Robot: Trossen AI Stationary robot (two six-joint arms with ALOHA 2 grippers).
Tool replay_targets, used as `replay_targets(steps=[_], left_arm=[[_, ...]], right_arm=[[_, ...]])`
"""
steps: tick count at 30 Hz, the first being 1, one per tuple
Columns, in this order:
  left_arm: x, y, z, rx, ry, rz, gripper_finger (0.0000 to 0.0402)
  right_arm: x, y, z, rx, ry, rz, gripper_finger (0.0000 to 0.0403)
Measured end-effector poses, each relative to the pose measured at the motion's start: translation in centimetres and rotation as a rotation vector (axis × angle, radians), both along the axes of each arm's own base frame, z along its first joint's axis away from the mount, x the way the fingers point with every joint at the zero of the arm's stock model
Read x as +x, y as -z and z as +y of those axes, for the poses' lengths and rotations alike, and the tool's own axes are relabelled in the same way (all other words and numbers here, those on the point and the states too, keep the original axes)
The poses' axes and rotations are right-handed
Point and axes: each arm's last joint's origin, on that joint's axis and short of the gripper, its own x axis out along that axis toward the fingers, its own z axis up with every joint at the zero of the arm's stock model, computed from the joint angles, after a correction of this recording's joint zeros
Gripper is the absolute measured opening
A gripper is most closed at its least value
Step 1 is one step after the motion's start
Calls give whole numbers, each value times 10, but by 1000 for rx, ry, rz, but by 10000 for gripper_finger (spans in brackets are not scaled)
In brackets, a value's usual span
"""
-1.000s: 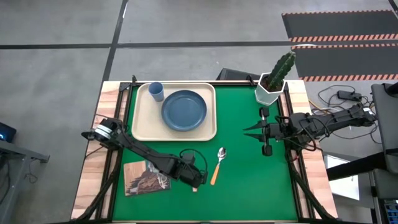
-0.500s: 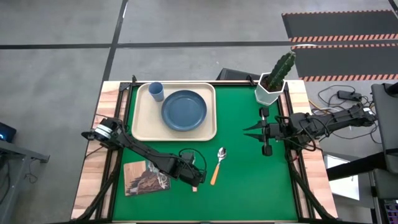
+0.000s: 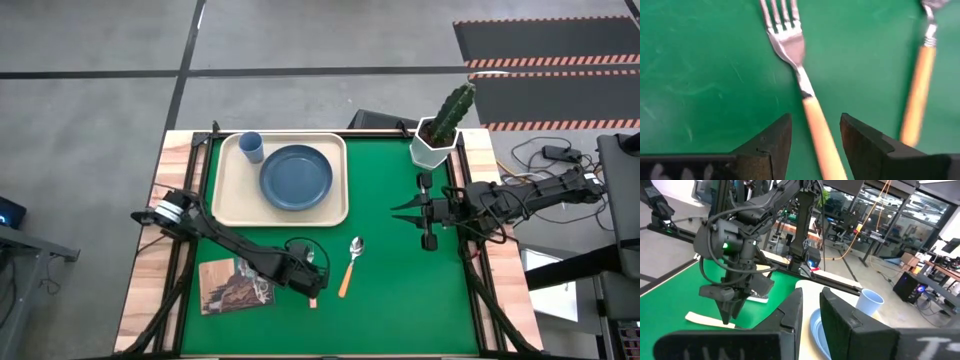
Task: Pick and place plate/cup/fork/spoon on tray
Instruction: Put the orange fork on the white tray to the left of the blue plate
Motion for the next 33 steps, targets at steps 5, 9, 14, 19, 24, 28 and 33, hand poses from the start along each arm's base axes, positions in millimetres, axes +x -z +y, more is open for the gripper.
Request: replay_targets(steps=[5, 9, 14, 19, 24, 28, 33], left_arm=[[4, 17, -2, 21, -16, 33, 147], [4, 23, -2, 33, -18, 52, 133], [2, 25, -2, 47, -16, 71, 62], [1, 25, -2, 61, -19, 73, 17], [-2, 14, -3, 60, -13, 49, 21], [-12, -14, 1, 100, -21, 4, 19], [-31, -53, 11, 125, 18, -14, 18]], right_arm=[[0, 0, 0, -1, 2, 0, 54], [0, 0, -1, -9, 24, 0, 54], [0, 0, -2, -47, 70, -2, 54], [0, -3, -2, -87, 72, -13, 54], [0, -12, -2, -90, 73, -43, 54], [0, -14, -2, -112, 73, -49, 54], [1, -15, -4, -122, 86, -63, 54]])
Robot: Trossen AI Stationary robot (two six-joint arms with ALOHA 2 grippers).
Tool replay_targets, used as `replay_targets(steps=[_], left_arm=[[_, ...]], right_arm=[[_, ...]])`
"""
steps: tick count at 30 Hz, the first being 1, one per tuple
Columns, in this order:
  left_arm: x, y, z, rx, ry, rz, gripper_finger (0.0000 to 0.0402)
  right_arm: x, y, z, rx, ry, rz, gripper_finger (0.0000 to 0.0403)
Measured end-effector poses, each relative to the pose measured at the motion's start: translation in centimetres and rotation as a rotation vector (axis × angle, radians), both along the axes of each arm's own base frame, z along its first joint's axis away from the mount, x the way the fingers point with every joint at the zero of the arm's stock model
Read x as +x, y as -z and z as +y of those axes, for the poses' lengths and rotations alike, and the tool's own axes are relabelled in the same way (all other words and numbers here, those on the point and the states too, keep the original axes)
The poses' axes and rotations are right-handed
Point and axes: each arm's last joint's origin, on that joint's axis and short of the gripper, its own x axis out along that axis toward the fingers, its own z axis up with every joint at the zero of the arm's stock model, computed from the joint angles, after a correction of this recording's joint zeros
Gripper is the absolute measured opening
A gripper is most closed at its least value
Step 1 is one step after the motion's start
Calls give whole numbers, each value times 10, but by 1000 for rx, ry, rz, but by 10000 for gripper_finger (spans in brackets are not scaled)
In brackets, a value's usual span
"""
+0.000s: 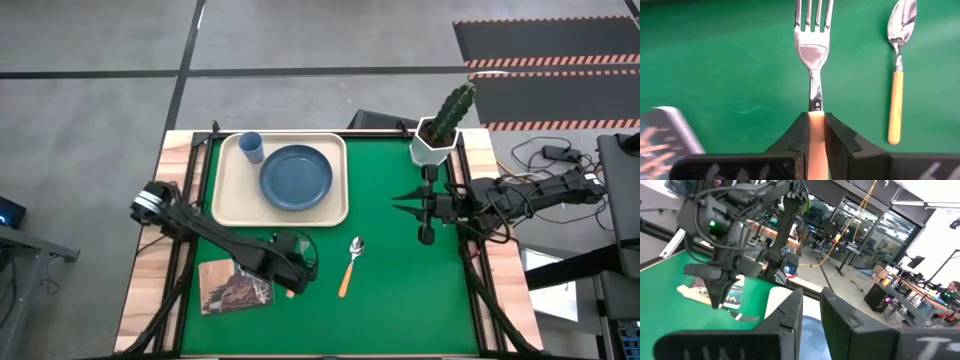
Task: Pick and place plate/cup/fork/spoon on tray
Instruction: Put the orange fork on the white tray to the left of the blue plate
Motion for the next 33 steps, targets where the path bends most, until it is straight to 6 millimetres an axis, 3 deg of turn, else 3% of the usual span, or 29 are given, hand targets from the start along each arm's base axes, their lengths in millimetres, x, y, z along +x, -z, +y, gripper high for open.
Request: replay_targets(steps=[5, 10, 20, 27, 33], left_arm=[[-21, -41, 17, 23, 72, -38, 17], [-42, -55, 32, 100, 93, -67, 17], [-87, -32, 56, 87, 37, -28, 17], [-105, -20, 63, 56, -2, -29, 17], [-109, -18, 65, 51, -7, -33, 17]], right_arm=[[2, 1, -7, -24, 63, 12, 54], [7, 4, -17, -34, 126, 30, 54], [21, 14, -38, -30, 242, 92, 54], [32, 22, -46, -22, 284, 120, 54], [36, 26, -50, -23, 299, 139, 54]])
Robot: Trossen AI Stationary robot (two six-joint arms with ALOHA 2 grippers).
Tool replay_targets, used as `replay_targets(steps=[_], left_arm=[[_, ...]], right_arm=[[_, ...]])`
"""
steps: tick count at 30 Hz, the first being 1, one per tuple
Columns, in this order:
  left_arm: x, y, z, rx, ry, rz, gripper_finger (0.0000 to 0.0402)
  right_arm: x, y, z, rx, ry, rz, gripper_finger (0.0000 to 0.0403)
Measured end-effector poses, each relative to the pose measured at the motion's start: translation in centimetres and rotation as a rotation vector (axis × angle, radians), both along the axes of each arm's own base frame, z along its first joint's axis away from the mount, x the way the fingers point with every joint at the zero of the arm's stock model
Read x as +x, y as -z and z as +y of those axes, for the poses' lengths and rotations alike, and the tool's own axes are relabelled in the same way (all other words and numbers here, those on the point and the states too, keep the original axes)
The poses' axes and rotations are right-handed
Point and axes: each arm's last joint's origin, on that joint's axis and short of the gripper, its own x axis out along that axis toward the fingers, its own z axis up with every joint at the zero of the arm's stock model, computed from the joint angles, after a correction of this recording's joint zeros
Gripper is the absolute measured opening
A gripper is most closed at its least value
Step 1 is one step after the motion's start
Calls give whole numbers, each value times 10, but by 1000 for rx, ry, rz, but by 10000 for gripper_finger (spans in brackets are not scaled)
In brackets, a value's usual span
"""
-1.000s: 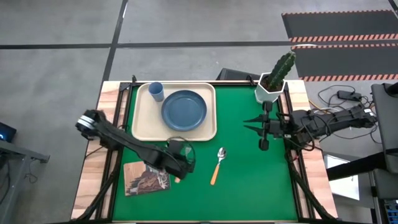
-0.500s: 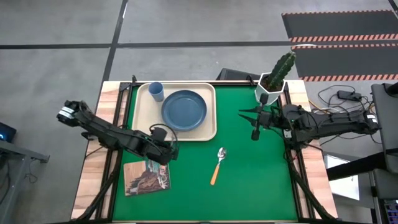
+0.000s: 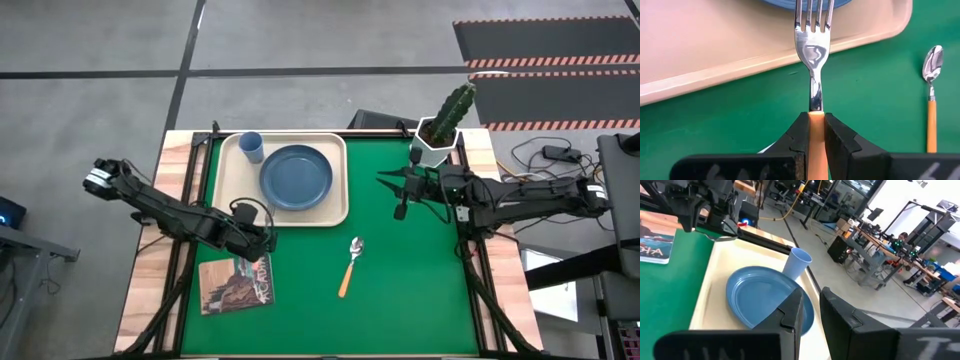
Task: Pick and place plate/cup/fork/spoon on tray
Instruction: Put the orange fork on the white tray to the left of the blue plate
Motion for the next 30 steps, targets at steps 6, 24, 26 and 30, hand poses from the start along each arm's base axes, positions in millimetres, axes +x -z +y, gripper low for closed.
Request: replay_targets(steps=[6, 24, 26, 30], left_arm=[[0, 1, 0, -11, -19, -3, 17], [0, -2, 14, -5, -80, 1, 17], [-2, -4, 21, 7, -90, 11, 17], [-7, -13, 38, 29, -101, 5, 17]], right_arm=[[-1, -1, 0, 0, 1, -3, 54], [-1, 0, 0, -10, 0, 7, 54], [-1, 0, 0, -18, -1, 9, 54], [-2, -1, 0, -25, -2, 8, 54]])
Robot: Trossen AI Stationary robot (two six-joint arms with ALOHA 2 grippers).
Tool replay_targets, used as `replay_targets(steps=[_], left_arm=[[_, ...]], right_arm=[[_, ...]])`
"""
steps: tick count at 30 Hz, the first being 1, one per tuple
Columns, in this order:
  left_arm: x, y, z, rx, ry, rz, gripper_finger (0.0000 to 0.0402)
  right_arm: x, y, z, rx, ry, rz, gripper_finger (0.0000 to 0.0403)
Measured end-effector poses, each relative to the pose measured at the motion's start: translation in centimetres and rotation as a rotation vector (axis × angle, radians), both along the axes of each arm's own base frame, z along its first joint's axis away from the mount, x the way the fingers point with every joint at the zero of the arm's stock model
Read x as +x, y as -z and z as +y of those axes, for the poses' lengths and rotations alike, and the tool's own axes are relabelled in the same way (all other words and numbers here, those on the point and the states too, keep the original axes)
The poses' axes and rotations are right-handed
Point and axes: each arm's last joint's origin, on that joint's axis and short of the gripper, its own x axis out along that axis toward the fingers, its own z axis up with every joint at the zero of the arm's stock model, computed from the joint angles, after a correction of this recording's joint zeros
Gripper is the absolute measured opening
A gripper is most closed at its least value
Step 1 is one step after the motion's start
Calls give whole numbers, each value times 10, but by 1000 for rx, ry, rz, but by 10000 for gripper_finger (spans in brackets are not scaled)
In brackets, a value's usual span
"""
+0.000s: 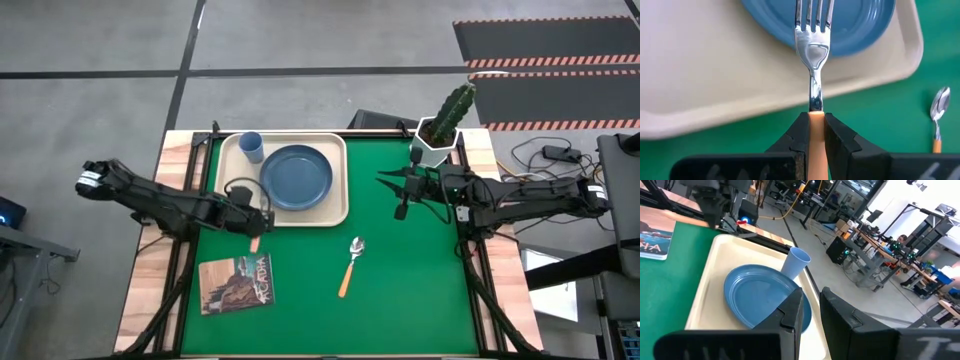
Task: Pick and place plate/cup/fork/spoon on tray
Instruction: Put the orange fork on the white tray to the left of the blue plate
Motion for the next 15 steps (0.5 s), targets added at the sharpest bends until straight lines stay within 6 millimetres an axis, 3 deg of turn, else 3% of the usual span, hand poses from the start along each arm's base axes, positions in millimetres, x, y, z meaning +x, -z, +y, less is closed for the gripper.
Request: replay_targets(steps=[10, 15], left_arm=[[-26, -4, 44, 49, -94, 69, 17], [-34, 5, 65, 76, -138, 137, 17]], right_arm=[[-2, -1, 0, 0, 0, -2, 54], [-2, -1, 0, 1, 0, 2, 54]])
